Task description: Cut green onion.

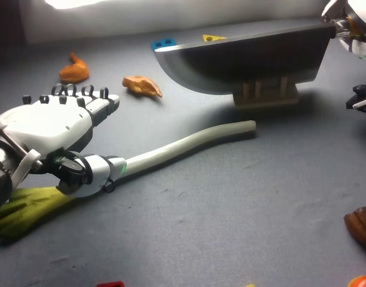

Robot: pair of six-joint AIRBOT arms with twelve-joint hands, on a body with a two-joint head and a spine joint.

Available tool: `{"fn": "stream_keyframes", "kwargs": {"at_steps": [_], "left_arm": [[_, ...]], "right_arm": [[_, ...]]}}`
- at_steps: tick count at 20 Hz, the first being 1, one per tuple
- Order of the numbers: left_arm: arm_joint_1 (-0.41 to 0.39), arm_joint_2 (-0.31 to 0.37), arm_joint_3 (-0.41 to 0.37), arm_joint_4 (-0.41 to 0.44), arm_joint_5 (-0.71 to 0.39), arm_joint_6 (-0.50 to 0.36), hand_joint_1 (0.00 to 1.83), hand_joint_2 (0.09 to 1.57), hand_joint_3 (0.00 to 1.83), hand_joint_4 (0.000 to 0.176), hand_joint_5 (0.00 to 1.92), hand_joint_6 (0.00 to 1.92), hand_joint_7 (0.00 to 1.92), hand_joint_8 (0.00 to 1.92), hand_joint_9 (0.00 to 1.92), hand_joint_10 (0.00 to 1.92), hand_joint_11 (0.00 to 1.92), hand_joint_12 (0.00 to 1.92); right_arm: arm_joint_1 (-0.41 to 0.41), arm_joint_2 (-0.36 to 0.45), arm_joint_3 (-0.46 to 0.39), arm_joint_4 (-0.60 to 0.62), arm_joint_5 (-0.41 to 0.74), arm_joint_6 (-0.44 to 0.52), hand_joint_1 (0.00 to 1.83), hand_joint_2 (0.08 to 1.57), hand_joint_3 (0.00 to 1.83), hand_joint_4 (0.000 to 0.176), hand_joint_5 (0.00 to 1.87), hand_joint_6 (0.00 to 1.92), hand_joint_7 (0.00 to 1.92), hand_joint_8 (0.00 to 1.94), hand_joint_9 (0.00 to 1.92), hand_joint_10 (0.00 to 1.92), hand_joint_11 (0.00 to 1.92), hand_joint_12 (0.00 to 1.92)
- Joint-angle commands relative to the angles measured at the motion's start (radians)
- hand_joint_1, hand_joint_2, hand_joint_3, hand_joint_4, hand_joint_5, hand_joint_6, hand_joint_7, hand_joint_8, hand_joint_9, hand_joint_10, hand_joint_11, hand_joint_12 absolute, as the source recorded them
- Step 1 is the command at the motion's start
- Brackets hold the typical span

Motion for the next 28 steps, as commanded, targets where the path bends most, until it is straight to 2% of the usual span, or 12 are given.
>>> {"fn": "stream_keyframes", "kwargs": {"at_steps": [1, 2, 4, 5, 7, 9, 11, 12, 18, 20, 22, 28], "left_arm": [[-0.008, 0.004, 0.005, 0.056, -0.055, 0.003, 0.41, 1.36, 0.0, 0.0, 0.01, 0.0, 0.01, 0.0, 0.0, 0.0, 0.02, 0.01], [-0.008, 0.004, 0.006, 0.056, -0.055, 0.003, 0.41, 1.35, 0.0, 0.0, 0.0, 0.0, 0.0, 0.0, 0.0, 0.0, 0.0, 0.0], [-0.008, 0.004, 0.006, 0.056, -0.054, 0.003, 0.4, 1.37, 0.0, 0.0, 0.0, 0.0, 0.0, 0.0, 0.0, 0.0, 0.0, 0.0], [-0.008, 0.004, 0.006, 0.056, -0.053, 0.003, 0.42, 1.36, 0.0, 0.0, 0.0, 0.0, 0.0, 0.0, 0.0, 0.0, 0.0, 0.0], [-0.007, 0.004, 0.006, 0.056, -0.051, 0.003, 0.42, 1.36, 0.0, 0.0, 0.0, 0.0, 0.0, 0.0, 0.0, 0.0, 0.02, 0.01], [-0.007, 0.004, 0.006, 0.056, -0.051, 0.003, 0.41, 1.36, 0.0, 0.0, 0.01, 0.0, 0.01, 0.0, 0.0, 0.0, 0.03, 0.02], [-0.007, 0.004, 0.007, 0.056, -0.051, 0.004, 0.41, 1.35, 0.0, 0.0, 0.0, 0.0, 0.0, 0.0, 0.0, 0.0, 0.0, 0.0], [-0.007, 0.004, 0.008, 0.056, -0.049, 0.006, 0.46, 1.35, 0.0, 0.0, 0.03, 0.01, 0.02, 0.01, 0.01, 0.0, 0.02, 0.01], [-0.009, 0.003, 0.011, 0.056, -0.046, 0.009, 0.41, 1.36, 0.0, 0.0, 0.0, 0.0, 0.01, 0.0, 0.01, 0.0, 0.0, 0.07], [-0.01, 0.001, 0.012, 0.056, -0.046, 0.009, 0.42, 1.36, 0.0, 0.0, 0.0, 0.0, 0.0, 0.0, 0.0, 0.0, 0.0, 0.02], [-0.01, -0.001, 0.012, 0.056, -0.046, 0.009, 0.39, 1.36, 0.0, 0.0, 0.0, 0.0, 0.0, 0.0, 0.0, 0.0, 0.0, 0.0], [-0.01, -0.005, 0.012, 0.056, -0.042, 0.009, 0.44, 1.35, 0.0, 0.0, 0.0, 0.0, 0.02, 0.0, 0.0, 0.0, 0.01, 0.01]], "right_arm": [[0.001, 0.006, 0.01, 0.021, 0.134, 0.008, 1.59, 0.91, 0.53, 0.176, 1.2, 1.92, 1.4, 1.94, 1.48, 1.92, 1.49, 1.92], [0.001, 0.006, 0.01, 0.021, 0.135, 0.008, 1.59, 0.88, 0.56, 0.175, 1.13, 1.92, 1.36, 1.94, 1.45, 1.92, 1.46, 1.92], [-0.001, 0.006, 0.01, 0.021, 0.135, 0.008, 1.57, 0.87, 0.55, 0.0, 0.92, 1.92, 1.21, 1.94, 1.33, 1.92, 1.33, 1.92], [-0.003, 0.006, 0.01, 0.021, 0.135, 0.009, 1.26, 0.85, 0.93, 0.0, 0.69, 1.75, 0.9, 1.94, 1.12, 1.92, 1.12, 1.92], [-0.007, 0.006, 0.01, 0.021, 0.136, 0.009, 1.15, 1.07, 0.54, 0.0, 0.57, 1.57, 0.72, 1.78, 0.67, 1.92, 0.67, 1.92], [-0.01, 0.007, 0.01, 0.021, 0.138, 0.01, 1.12, 1.25, 0.16, 0.0, 0.59, 1.48, 0.66, 1.72, 0.51, 1.92, 0.61, 1.92], [-0.011, 0.007, 0.01, 0.021, 0.139, 0.01, 1.11, 1.3, 0.06, 0.0, 0.63, 1.45, 0.59, 1.73, 0.35, 1.92, 0.45, 1.92], [-0.011, 0.008, 0.01, 0.021, 0.14, 0.011, 1.17, 1.13, 0.0, 0.0, 0.29, 1.1, 0.31, 1.29, 0.21, 1.71, 0.23, 1.92], [-0.013, 0.015, 0.01, 0.021, 0.14, 0.025, 0.99, 1.06, 0.0, 0.005, 0.19, 0.21, 0.28, 0.17, 0.04, 0.93, 0.0, 1.61], [-0.013, 0.017, 0.01, 0.02, 0.14, 0.029, 0.95, 1.05, 0.0, 0.023, 0.09, 0.07, 0.13, 0.03, 0.0, 0.41, 0.0, 1.15], [-0.014, 0.021, 0.01, 0.012, 0.14, 0.033, 0.95, 1.02, 0.0, 0.049, 0.0, 0.0, 0.0, 0.0, 0.0, 0.02, 0.0, 0.13], [-0.023, 0.043, 0.008, -0.008, 0.117, 0.062, 0.98, 0.96, 0.0, 0.065, 0.0, 0.0, 0.0, 0.0, 0.0, 0.0, 0.0, 0.0]]}}
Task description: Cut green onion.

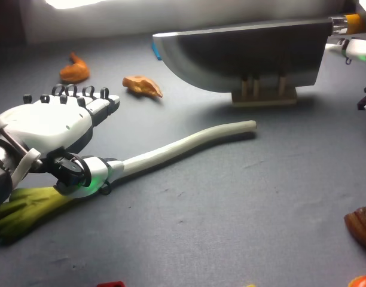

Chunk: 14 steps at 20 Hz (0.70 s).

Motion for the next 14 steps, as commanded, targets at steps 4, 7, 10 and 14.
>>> {"fn": "stream_keyframes", "kwargs": {"at_steps": [4, 7, 10, 14], "left_arm": [[-0.011, -0.008, 0.01, 0.05, -0.053, 0.001, 0.41, 1.36, 0.0, 0.0, 0.01, 0.0, 0.02, 0.01, 0.0, 0.0, 0.0, 0.01], [-0.014, -0.01, 0.015, 0.05, -0.053, 0.0, 0.39, 1.37, 0.0, 0.0, 0.0, 0.0, 0.0, 0.0, 0.0, 0.0, 0.0, 0.0], [-0.021, -0.011, 0.01, 0.05, -0.053, -0.003, 0.41, 1.36, 0.0, 0.0, 0.0, 0.0, 0.0, 0.0, 0.0, 0.0, 0.0, 0.0], [-0.026, -0.01, -0.007, 0.051, -0.057, -0.001, 0.44, 1.36, 0.0, 0.0, 0.0, 0.0, 0.0, 0.0, 0.0, 0.0, 0.0, 0.0]], "right_arm": [[-0.013, 0.068, -0.05, -0.009, 0.116, 0.024, 1.1, 0.98, 0.0, 0.081, 0.0, 0.0, 0.0, 0.0, 0.0, 0.0, 0.0, 0.0], [-0.013, 0.119, -0.1, -0.014, 0.11, 0.025, 1.18, 1.02, 0.0, 0.083, 0.0, 0.0, 0.0, 0.0, 0.0, 0.0, 0.0, 0.0], [-0.015, 0.186, -0.166, -0.033, 0.11, 0.06, 1.2, 1.05, 0.01, 0.087, 0.0, 0.0, 0.0, 0.0, 0.0, 0.0, 0.0, 0.0], [0.004, 0.305, -0.315, -0.069, 0.125, 0.062, 1.15, 1.02, 0.0, 0.091, 0.0, 0.0, 0.0, 0.0, 0.0, 0.0, 0.0, 0.0]]}}
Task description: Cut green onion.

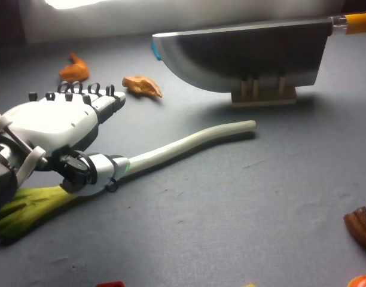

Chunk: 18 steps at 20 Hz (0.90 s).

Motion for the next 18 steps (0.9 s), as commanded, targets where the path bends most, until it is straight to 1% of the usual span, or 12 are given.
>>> {"fn": "stream_keyframes", "kwargs": {"at_steps": [1, 4, 5, 7, 9, 11, 12, 13, 14, 16, 17, 18], "left_arm": [[-0.008, -0.006, -0.002, 0.052, -0.06, -0.001, 0.41, 1.36, 0.0, 0.0, 0.0, 0.0, 0.0, 0.0, 0.0, 0.0, 0.0, 0.0], [-0.011, -0.008, -0.004, 0.052, -0.061, -0.012, 0.44, 1.36, 0.0, 0.0, 0.0, 0.0, 0.0, 0.0, 0.0, 0.0, 0.0, 0.0], [-0.014, -0.008, -0.004, 0.052, -0.07, -0.016, 0.45, 1.36, 0.0, 0.0, 0.0, 0.0, 0.0, 0.0, 0.0, 0.0, 0.0, 0.0], [-0.017, -0.008, -0.002, 0.052, -0.072, -0.019, 0.44, 1.36, 0.0, 0.0, 0.0, 0.0, 0.0, 0.0, 0.0, 0.0, 0.0, 0.0], [-0.019, -0.008, -0.003, 0.052, -0.072, -0.019, 0.42, 1.36, 0.0, 0.0, 0.0, 0.0, 0.0, 0.0, 0.0, 0.0, 0.0, 0.0], [-0.019, -0.008, -0.005, 0.052, -0.072, -0.019, 0.42, 1.36, 0.0, 0.0, 0.0, 0.0, 0.0, 0.0, 0.0, 0.0, 0.0, 0.0], [-0.019, -0.007, -0.007, 0.052, -0.072, -0.019, 0.41, 1.36, 0.0, 0.0, 0.0, 0.0, 0.0, 0.0, 0.0, 0.0, 0.0, 0.0], [-0.019, -0.007, -0.01, 0.052, -0.072, -0.019, 0.38, 1.37, 0.0, 0.0, 0.0, 0.0, 0.0, 0.0, 0.0, 0.0, 0.0, 0.0], [-0.02, -0.007, -0.012, 0.052, -0.072, -0.019, 0.44, 1.36, 0.0, 0.0, 0.0, 0.0, 0.01, 0.0, 0.0, 0.0, 0.0, 0.0], [-0.025, -0.007, -0.016, 0.052, -0.072, -0.019, 0.45, 1.35, 0.0, 0.0, 0.0, 0.0, 0.01, 0.0, 0.0, 0.0, 0.0, 0.0], [-0.029, -0.007, -0.016, 0.052, -0.072, -0.017, 0.42, 1.36, 0.0, 0.0, 0.0, 0.0, 0.03, 0.01, 0.02, 0.01, 0.0, 0.0], [-0.033, -0.008, -0.016, 0.052, -0.072, -0.014, 0.41, 1.37, 0.0, 0.0, 0.0, 0.0, 0.04, 0.01, 0.02, 0.01, 0.0, 0.0]], "right_arm": [[0.026, 0.034, -0.035, -0.003, 0.133, 0.004, 1.11, 1.02, 0.0, 0.089, 0.0, 0.0, 0.0, 0.0, 0.0, 0.0, 0.0, 0.0], [0.076, 0.142, -0.197, -0.061, 0.11, 0.004, 1.09, 1.01, 0.0, 0.091, 0.0, 0.0, 0.0, 0.0, 0.0, 0.0, 0.0, 0.0], [0.095, 0.191, -0.276, -0.088, 0.091, 0.003, 1.07, 1.01, 0.0, 0.088, 0.0, 0.0, 0.0, 0.0, 0.0, 0.0, 0.0, 0.0], [0.112, 0.241, -0.361, -0.11, 0.081, -0.021, 0.94, 1.0, 0.0, 0.073, 0.0, 0.0, 0.0, 0.0, 0.0, 0.0, 0.0, 0.0], [0.144, 0.302, -0.463, -0.106, 0.016, -0.057, 0.83, 0.99, 0.0, 0.073, 0.0, 0.0, 0.0, 0.0, 0.0, 0.0, 0.0, 0.0], [0.165, 0.346, -0.534, -0.094, -0.056, -0.074, 0.82, 0.98, 0.0, 0.073, 0.0, 0.0, 0.0, 0.0, 0.0, 0.0, 0.0, 0.0], [0.172, 0.366, -0.57, -0.094, -0.061, -0.106, 0.7, 0.98, 0.0, 0.042, 0.0, 0.0, 0.0, 0.0, 0.0, 0.0, 0.0, 0.0], [0.176, 0.381, -0.595, -0.082, -0.063, -0.135, 0.65, 0.99, 0.0, 0.03, 0.0, 0.0, 0.0, 0.0, 0.0, 0.0, 0.0, 0.0], [0.183, 0.398, -0.622, -0.064, -0.088, -0.156, 0.58, 1.02, 0.01, 0.016, 0.0, 0.0, 0.0, 0.0, 0.0, 0.0, 0.0, 0.0], [0.202, 0.417, -0.65, -0.037, -0.137, -0.175, 0.52, 1.05, 0.02, 0.01, 0.0, 0.0, 0.0, 0.0, 0.0, 0.0, 0.0, 0.0], [0.203, 0.42, -0.656, -0.015, -0.149, -0.189, 0.46, 1.11, 0.01, 0.0, 0.14, 0.04, 0.16, 0.03, 0.1, 0.05, 0.0, 0.19], [0.205, 0.42, -0.659, -0.003, -0.157, -0.207, 0.45, 1.13, 0.01, 0.0, 0.17, 0.05, 0.2, 0.03, 0.12, 0.07, 0.0, 0.28]]}}
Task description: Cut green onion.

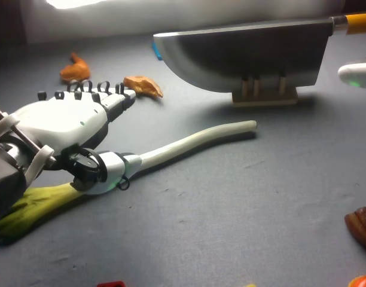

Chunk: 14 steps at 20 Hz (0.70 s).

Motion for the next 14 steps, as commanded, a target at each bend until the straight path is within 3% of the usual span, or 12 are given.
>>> {"fn": "stream_keyframes", "kwargs": {"at_steps": [1, 3, 4, 5, 7, 8, 11, 14], "left_arm": [[-0.015, 0.001, 0.0, 0.052, -0.055, 0.003, 0.46, 1.35, 0.0, 0.0, 0.01, 0.0, 0.05, 0.01, 0.03, 0.01, 0.03, 0.02], [-0.015, 0.001, -0.002, 0.051, -0.064, 0.003, 0.49, 1.33, 0.0, 0.0, 0.04, 0.01, 0.05, 0.01, 0.02, 0.0, 0.03, 0.03], [-0.015, 0.001, -0.003, 0.051, -0.068, 0.002, 0.45, 1.34, 0.0, 0.0, 0.03, 0.01, 0.04, 0.0, 0.01, 0.0, 0.03, 0.04], [-0.017, 0.001, -0.001, 0.051, -0.068, 0.002, 0.52, 1.31, 0.0, 0.0, 0.07, 0.0, 0.1, 0.0, 0.05, 0.0, 0.0, 0.24], [-0.02, 0.001, 0.0, 0.051, -0.068, 0.002, 0.48, 1.32, 0.0, 0.0, 0.06, 0.0, 0.08, 0.0, 0.05, 0.0, 0.0, 0.25], [-0.02, 0.001, 0.0, 0.051, -0.068, 0.001, 0.47, 1.32, 0.0, 0.0, 0.05, 0.0, 0.08, 0.0, 0.05, 0.0, 0.0, 0.26], [-0.02, 0.001, -0.002, 0.05, -0.068, 0.001, 0.44, 1.33, 0.0, 0.0, 0.03, 0.0, 0.05, 0.0, 0.01, 0.0, 0.0, 0.14], [-0.016, 0.001, -0.001, 0.049, -0.068, 0.001, 0.44, 1.34, 0.0, 0.0, 0.03, 0.01, 0.04, 0.0, 0.02, 0.0, 0.0, 0.16]], "right_arm": [[0.012, 0.007, -0.003, 0.011, 0.099, -0.008, 0.41, 1.14, 0.01, 0.0, 0.25, 0.08, 0.3, 0.04, 0.2, 0.1, 0.0, 0.68], [0.012, 0.0, -0.007, 0.019, 0.099, -0.028, 0.41, 1.16, 0.01, 0.0, 0.28, 0.08, 0.32, 0.02, 0.21, 0.11, 0.0, 0.85], [0.009, -0.004, -0.008, 0.028, 0.099, -0.035, 0.42, 1.16, 0.0, 0.0, 0.25, 0.07, 0.29, 0.0, 0.18, 0.09, 0.0, 0.79], [0.008, -0.009, -0.008, 0.034, 0.102, -0.037, 0.41, 1.16, 0.0, 0.0, 0.2, 0.03, 0.23, 0.0, 0.15, 0.07, 0.0, 0.68], [0.008, -0.018, -0.008, 0.036, 0.107, -0.043, 0.4, 1.16, 0.0, 0.0, 0.19, 0.03, 0.21, 0.0, 0.14, 0.06, 0.0, 0.61], [0.008, -0.02, -0.008, 0.036, 0.112, -0.043, 0.39, 1.17, 0.0, 0.0, 0.16, 0.01, 0.14, 0.0, 0.09, 0.03, 0.0, 0.4], [0.009, -0.027, -0.008, 0.036, 0.133, -0.043, 0.39, 1.17, 0.0, 0.0, 0.11, 0.0, 0.1, 0.01, 0.06, 0.01, 0.0, 0.18], [0.01, -0.03, -0.009, 0.036, 0.138, -0.043, 0.39, 1.17, 0.0, 0.0, 0.12, 0.01, 0.11, 0.01, 0.07, 0.01, 0.0, 0.19]]}}
